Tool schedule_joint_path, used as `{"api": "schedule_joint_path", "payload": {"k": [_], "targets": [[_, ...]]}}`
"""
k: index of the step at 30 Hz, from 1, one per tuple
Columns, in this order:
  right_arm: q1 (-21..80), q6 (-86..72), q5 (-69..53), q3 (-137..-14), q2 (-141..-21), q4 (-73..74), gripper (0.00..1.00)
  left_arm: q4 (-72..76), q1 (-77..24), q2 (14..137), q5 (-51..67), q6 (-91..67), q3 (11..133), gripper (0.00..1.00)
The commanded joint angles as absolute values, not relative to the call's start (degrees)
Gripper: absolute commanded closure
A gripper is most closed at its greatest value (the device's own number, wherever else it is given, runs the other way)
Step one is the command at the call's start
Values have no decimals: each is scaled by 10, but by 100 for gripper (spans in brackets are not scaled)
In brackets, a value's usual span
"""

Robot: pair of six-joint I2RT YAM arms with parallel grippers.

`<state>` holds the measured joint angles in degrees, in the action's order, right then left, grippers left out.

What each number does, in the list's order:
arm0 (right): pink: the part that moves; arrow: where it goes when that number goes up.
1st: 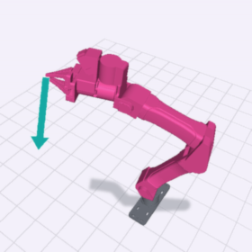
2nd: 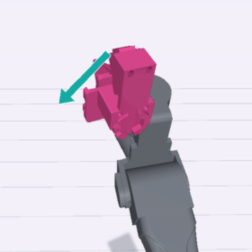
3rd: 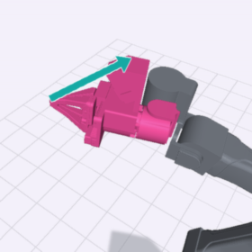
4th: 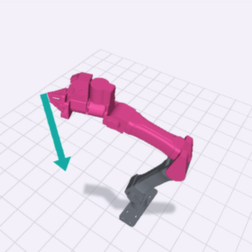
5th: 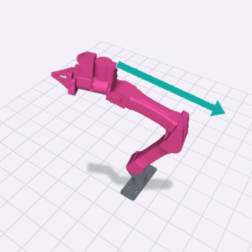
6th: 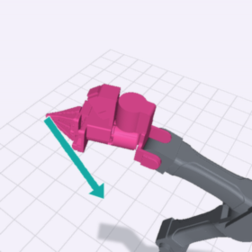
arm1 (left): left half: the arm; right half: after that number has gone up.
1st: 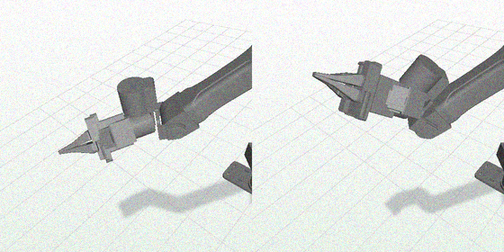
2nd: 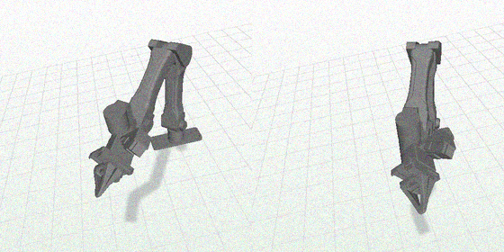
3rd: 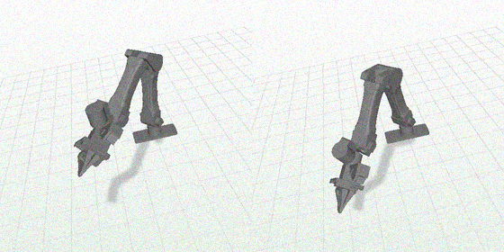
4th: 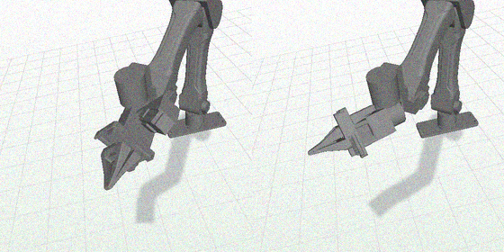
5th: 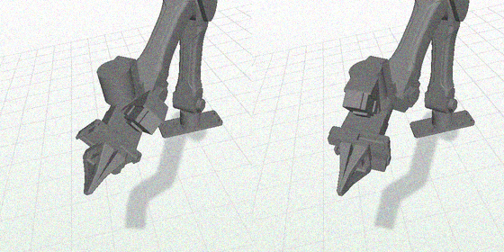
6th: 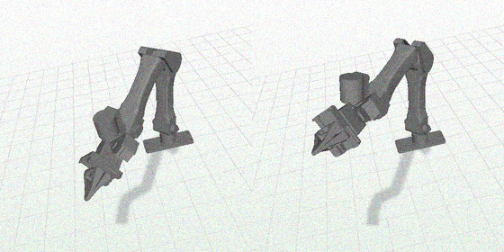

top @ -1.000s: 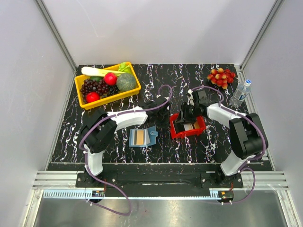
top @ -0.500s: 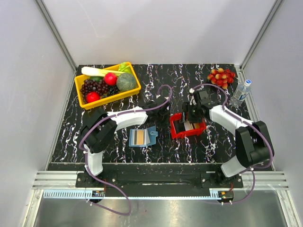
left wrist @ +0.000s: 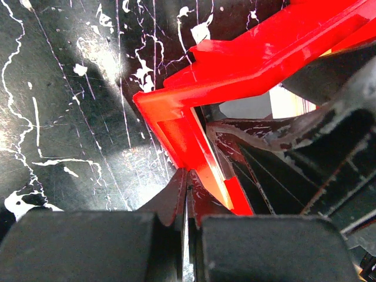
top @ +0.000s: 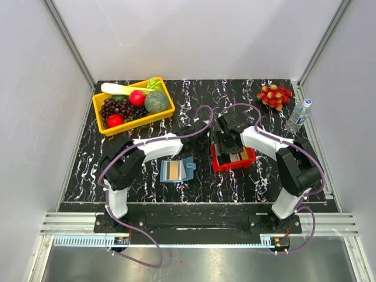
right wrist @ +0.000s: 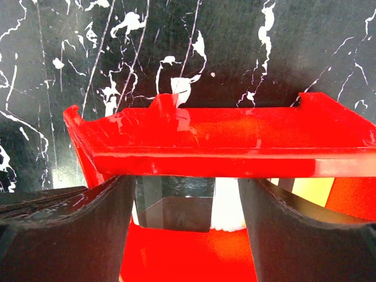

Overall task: Put the credit cards into the card holder
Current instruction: Pick up the credit card from the storage box.

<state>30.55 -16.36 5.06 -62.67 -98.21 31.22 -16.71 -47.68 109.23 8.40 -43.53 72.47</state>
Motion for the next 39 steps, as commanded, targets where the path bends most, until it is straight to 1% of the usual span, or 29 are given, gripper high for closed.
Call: {"api": "schedule_joint_path", "payload": {"k": [1, 5, 7, 10, 14, 17, 18, 19, 20, 21, 25, 28, 30, 32, 33, 34, 36, 39], "targets": [[313, -198, 93, -620, -1031, 350, 26, -127, -477, 1075, 100, -440, 713, 100], [317, -217, 99, -608, -1025, 342, 32, -122, -478, 1073, 102, -443, 710, 100], [317, -228, 109, -604, -1022, 344, 40, -122, -478, 1071, 100, -443, 709, 100], [317, -234, 114, -594, -1013, 334, 54, -119, -478, 1071, 101, -445, 706, 100], [316, -242, 120, -592, -1015, 332, 61, -116, -476, 1071, 103, -446, 701, 100], [316, -245, 112, -588, -1018, 325, 60, -114, -477, 1070, 103, -446, 698, 100], [315, -248, 109, -585, -1019, 324, 54, -114, -478, 1070, 103, -446, 698, 100], [311, -252, 99, -581, -1020, 319, 46, -114, -477, 1069, 102, -446, 697, 100], [307, -256, 91, -577, -1020, 316, 41, -113, -478, 1069, 102, -447, 694, 100], [300, -259, 83, -570, -1020, 311, 40, -113, -477, 1066, 103, -447, 693, 100], [276, -265, 64, -550, -1019, 298, 43, -110, -477, 1064, 103, -448, 690, 100], [276, -265, 56, -548, -1024, 295, 44, -107, -477, 1063, 104, -448, 687, 100], [274, -269, 54, -548, -1027, 295, 48, -106, -476, 1064, 103, -449, 687, 100], [265, -270, 29, -539, -1024, 280, 37, -105, -477, 1064, 105, -449, 688, 100], [262, -273, 12, -535, -1024, 274, 28, -103, -477, 1063, 105, -449, 686, 100], [260, -275, 2, -533, -1023, 268, 29, -104, -477, 1064, 107, -449, 687, 100], [258, -277, 2, -531, -1024, 263, 35, -103, -477, 1064, 107, -448, 687, 100], [252, -282, 3, -527, -1029, 261, 35, -101, -477, 1064, 109, -449, 686, 100]]}}
